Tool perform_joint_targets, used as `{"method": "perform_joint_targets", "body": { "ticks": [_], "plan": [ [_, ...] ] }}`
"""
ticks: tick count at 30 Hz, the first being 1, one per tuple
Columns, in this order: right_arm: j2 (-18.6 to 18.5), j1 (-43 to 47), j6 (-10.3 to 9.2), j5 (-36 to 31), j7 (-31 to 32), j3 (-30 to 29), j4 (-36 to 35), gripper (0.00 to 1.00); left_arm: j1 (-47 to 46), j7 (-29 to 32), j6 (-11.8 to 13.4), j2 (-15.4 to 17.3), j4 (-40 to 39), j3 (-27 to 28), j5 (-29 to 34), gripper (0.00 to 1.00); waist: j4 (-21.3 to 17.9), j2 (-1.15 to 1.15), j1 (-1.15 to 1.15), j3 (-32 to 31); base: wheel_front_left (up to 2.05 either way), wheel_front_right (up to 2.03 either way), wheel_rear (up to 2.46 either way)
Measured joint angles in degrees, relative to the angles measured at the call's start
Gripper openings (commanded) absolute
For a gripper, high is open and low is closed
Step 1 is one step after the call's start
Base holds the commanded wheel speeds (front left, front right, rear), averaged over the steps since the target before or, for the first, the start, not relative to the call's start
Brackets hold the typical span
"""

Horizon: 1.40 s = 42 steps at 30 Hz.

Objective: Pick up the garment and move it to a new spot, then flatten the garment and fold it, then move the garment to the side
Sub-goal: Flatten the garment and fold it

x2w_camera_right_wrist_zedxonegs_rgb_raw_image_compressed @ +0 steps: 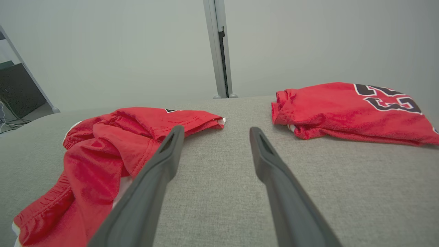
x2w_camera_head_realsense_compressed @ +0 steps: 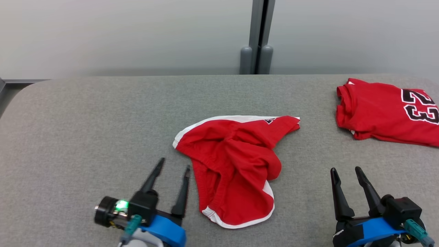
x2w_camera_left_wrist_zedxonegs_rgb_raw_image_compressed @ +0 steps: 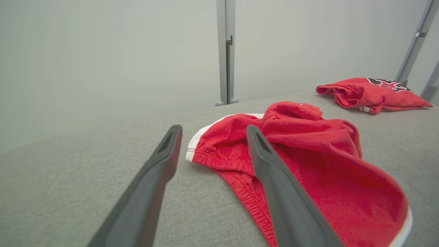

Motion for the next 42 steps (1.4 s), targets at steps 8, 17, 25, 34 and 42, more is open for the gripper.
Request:
{"method": "perform_joint_targets", "body": {
  "ticks": [8,17,25,34,42],
  "plan": [
    [0.01,-0.97,0.0,-0.01,-0.01,-0.01,0.77,1.0,-2.42,2.56,-0.33,2.8,4.92,-12.96,-1.68,1.0,-2.63,0.0,0.0,1.46,0.0,0.0,0.0],
    [0.01,-1.6,0.0,0.53,-0.01,-0.34,1.14,1.0,-2.74,7.03,-0.34,5.47,9.88,-20.69,-6.65,1.0,-4.56,0.0,0.0,2.85,0.0,0.0,0.0],
    [0.0,-1.57,0.0,0.77,0.0,-1.14,1.54,1.0,-3.77,6.56,-0.34,4.3,12.62,-20.27,-11.32,0.0,-3.59,0.0,0.0,2.16,0.0,0.0,0.0],
    [0.03,-0.81,0.0,0.9,-0.01,-1.87,3.46,1.0,-2.32,2.58,3.27,6.99,6.86,-14.84,-14.43,0.0,1.97,0.0,0.0,0.1,0.0,0.0,0.0],
    [0.03,-0.75,0.0,0.48,0.0,-2.01,5.42,1.0,3.54,3.16,6.8,11.38,2.89,-10.4,-17.22,0.0,4.28,0.0,0.0,-0.17,0.0,0.0,0.0]
  ]
}}
